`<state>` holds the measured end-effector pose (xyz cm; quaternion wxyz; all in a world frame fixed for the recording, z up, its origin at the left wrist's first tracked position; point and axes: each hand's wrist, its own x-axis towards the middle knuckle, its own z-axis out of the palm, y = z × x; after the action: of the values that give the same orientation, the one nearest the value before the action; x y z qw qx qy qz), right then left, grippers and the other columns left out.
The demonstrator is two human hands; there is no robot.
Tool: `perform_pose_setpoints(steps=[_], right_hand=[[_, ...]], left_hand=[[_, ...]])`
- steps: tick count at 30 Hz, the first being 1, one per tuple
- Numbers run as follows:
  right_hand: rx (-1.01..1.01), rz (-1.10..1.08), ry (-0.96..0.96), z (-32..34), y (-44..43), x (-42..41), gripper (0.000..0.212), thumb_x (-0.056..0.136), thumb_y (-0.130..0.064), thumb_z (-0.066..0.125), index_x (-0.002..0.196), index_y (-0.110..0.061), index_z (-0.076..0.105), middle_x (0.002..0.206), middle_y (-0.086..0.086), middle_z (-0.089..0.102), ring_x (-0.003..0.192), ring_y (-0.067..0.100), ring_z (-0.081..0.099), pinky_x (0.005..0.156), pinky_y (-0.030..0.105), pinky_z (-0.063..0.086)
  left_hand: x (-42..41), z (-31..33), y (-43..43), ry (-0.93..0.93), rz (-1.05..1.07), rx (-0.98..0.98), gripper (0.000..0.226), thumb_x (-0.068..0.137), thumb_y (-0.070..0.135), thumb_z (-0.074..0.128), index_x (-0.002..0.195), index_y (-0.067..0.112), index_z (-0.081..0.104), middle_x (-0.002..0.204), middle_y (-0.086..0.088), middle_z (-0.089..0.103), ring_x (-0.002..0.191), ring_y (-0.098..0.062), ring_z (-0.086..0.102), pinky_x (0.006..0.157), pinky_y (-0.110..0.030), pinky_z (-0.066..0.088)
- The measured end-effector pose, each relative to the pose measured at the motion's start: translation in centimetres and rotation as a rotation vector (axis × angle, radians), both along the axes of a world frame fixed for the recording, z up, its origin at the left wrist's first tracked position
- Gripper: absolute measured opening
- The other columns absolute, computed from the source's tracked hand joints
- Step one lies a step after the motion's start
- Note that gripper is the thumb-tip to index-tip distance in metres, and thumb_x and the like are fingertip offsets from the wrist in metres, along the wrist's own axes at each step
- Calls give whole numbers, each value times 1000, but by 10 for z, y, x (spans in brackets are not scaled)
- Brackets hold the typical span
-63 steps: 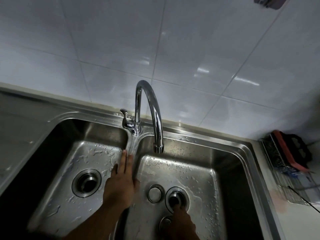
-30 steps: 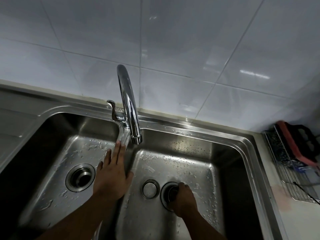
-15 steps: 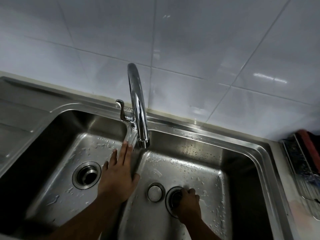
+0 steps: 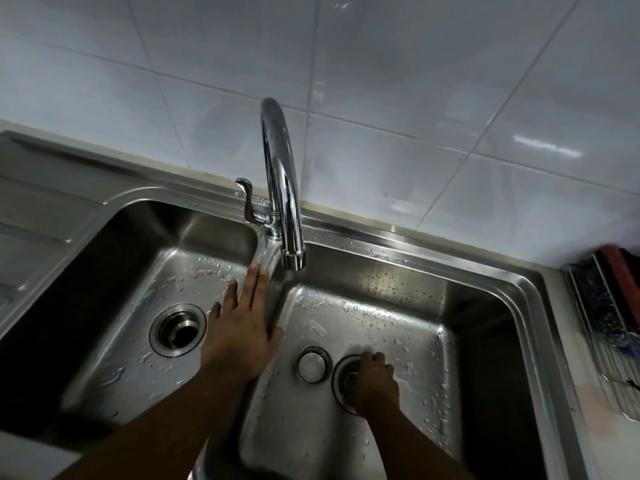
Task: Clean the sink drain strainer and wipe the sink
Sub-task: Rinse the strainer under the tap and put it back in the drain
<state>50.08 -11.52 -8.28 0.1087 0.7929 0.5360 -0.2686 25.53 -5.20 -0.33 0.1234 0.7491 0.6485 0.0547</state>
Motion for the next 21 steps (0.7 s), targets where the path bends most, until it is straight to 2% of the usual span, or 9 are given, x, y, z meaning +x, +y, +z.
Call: perform_pose_setpoints(steps=[4,8,12,15,21], right_hand=[[-11,35,21,5,7,-10,76,87,-33,64,150,-18,26,147,8,34,130,32,40,99,44,46],[43,103,100,13,18,-21,64,88,-26,62,146,-17,34,143,9,39,127,32,44,101,45,47],[37,173,200,22,23,-36,85,73,-32,80,144,-21,35,140,6,38,126,30,44,99,44,48],[40,210,187,25,21,-46,97,68,-35,85,146,-22,29,140,5,36,126,30,43,100,45,48],[49,233,199,22,17,-55,97,72,-27,83,151,-24,26,146,6,33,129,31,42,101,44,47]], left_hand=[[-1,0,0,2,-7,6,96,86,64,37,158,25,-13,167,2,-12,152,-37,12,116,-58,29],[0,0,1,-16,-6,0,96,86,64,38,158,25,-12,167,2,-13,152,-36,10,117,-58,28],[-2,1,1,-34,-20,0,98,87,63,43,157,27,-16,165,5,-23,153,-34,4,118,-57,23],[-2,2,1,-47,-24,-7,100,88,62,46,157,27,-18,163,8,-29,153,-32,2,118,-56,20],[-2,4,0,-52,-21,-9,103,88,61,51,156,27,-18,162,7,-30,154,-31,3,118,-54,20]])
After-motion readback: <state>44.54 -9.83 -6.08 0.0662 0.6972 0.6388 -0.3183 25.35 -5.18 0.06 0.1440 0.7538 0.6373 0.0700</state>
